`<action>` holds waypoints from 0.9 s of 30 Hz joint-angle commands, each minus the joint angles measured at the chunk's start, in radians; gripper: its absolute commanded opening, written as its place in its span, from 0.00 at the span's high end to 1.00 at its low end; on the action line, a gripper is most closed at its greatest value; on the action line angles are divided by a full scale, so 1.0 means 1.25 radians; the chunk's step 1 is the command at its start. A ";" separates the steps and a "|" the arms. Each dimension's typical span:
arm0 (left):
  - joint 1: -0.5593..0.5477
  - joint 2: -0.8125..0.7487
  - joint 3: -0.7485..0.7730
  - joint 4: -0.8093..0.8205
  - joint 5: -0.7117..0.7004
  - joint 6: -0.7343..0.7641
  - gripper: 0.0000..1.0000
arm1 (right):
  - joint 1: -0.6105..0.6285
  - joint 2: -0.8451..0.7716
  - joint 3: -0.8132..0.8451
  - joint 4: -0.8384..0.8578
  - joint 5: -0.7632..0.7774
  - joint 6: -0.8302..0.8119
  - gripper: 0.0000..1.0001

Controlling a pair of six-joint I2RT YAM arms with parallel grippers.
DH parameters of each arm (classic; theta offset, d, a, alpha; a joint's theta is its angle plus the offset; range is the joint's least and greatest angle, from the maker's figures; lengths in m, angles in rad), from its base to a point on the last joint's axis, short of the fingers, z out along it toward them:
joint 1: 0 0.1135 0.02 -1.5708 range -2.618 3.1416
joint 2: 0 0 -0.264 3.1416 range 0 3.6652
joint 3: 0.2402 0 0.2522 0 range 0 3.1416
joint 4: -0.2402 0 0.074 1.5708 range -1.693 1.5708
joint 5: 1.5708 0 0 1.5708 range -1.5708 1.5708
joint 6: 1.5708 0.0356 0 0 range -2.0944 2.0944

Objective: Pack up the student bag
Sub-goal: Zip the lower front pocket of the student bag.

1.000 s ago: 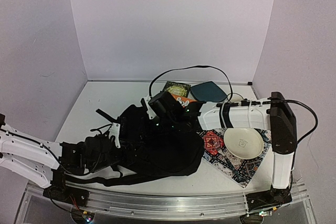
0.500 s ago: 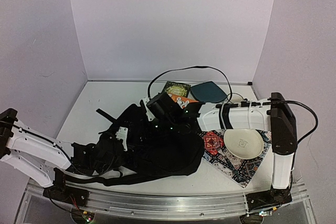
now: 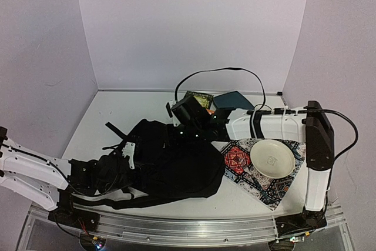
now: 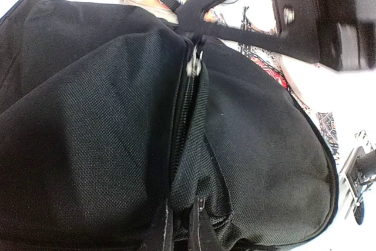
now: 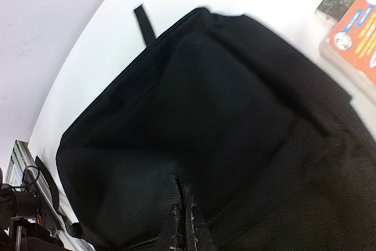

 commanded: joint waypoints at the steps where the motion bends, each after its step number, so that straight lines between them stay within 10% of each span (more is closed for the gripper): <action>1: -0.010 -0.071 -0.036 -0.118 0.027 -0.041 1.00 | -0.059 -0.077 0.006 0.051 0.113 -0.022 1.00; 27: -0.010 -0.411 -0.093 -0.445 -0.053 -0.187 1.00 | -0.222 0.087 0.091 0.057 -0.048 -0.030 1.00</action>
